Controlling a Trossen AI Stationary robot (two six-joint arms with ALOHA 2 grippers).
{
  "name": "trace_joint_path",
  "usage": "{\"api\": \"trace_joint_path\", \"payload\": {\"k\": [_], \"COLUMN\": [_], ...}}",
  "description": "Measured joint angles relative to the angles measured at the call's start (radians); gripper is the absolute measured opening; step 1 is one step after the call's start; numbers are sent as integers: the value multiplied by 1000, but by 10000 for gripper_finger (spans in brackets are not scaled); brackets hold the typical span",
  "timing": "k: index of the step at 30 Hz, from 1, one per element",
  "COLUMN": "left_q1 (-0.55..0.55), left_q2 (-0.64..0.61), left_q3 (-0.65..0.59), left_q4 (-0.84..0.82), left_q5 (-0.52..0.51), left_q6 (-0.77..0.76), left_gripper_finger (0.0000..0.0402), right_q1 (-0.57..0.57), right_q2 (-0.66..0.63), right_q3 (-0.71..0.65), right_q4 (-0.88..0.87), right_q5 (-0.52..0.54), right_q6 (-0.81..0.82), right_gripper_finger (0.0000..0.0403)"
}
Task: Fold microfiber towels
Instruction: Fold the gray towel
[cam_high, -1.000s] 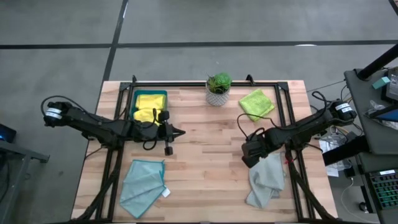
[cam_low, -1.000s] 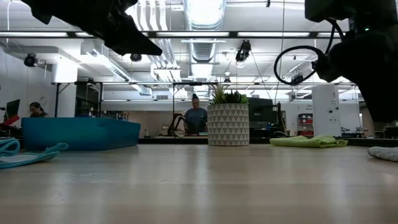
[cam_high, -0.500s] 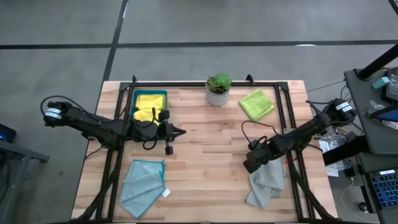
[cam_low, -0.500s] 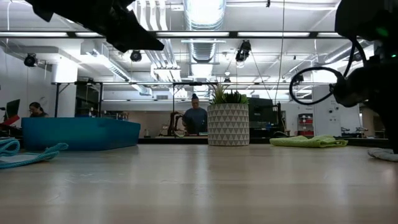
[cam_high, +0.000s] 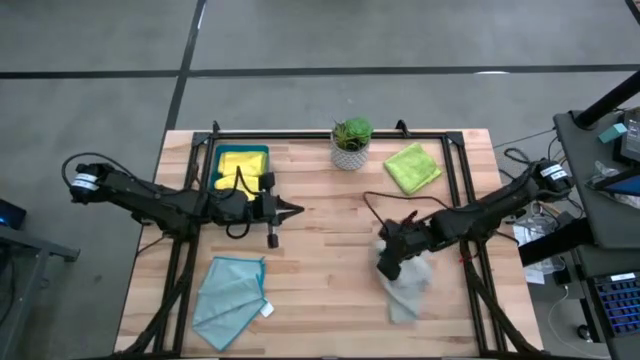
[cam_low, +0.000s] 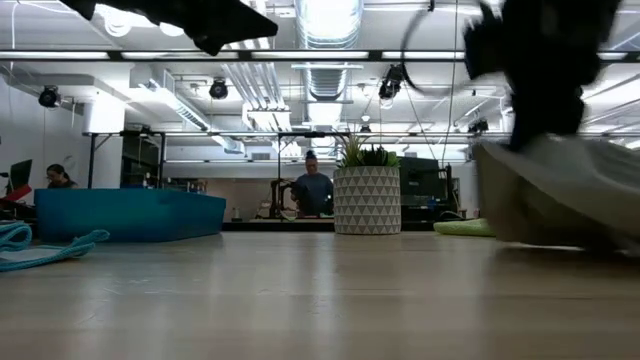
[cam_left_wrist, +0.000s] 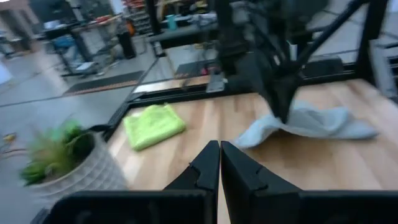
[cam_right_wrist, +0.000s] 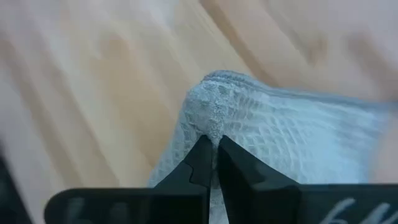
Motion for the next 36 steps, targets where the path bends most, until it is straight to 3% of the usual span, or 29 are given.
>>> {"api": "trace_joint_path", "payload": {"k": [8, 11, 15, 22, 26, 30, 36], "left_q1": [-8, -8, -13, -13, -13, -2, 32], "left_q2": [-4, -4, -4, 80, 153, 196, 231], "left_q3": [0, -1, -2, -3, 4, 10, 11], "left_q4": [18, 23, 36, 122, 179, 197, 280], "left_q5": [42, 105, 195, 179, 54, -119, -145], "left_q6": [1, 4, 4, 18, 96, 148, 158], "left_gripper_finger": [1, 17, 71, 195, 236, 246, 247], "right_q1": [-65, -78, -96, -128, -142, -143, -143], "right_q2": [-3, -3, -2, -2, -2, -2, -2], "right_q3": [217, 277, 324, 324, 318, 318, 313], "right_q4": [38, 64, 131, 300, 311, 318, 318], "right_q5": [79, 77, 101, 99, 101, 98, 90], "right_q6": [-398, -527, -659, -801, -839, -839, -839], "right_gripper_finger": [11, 11, 11, 11, 11, 11, 11]}}
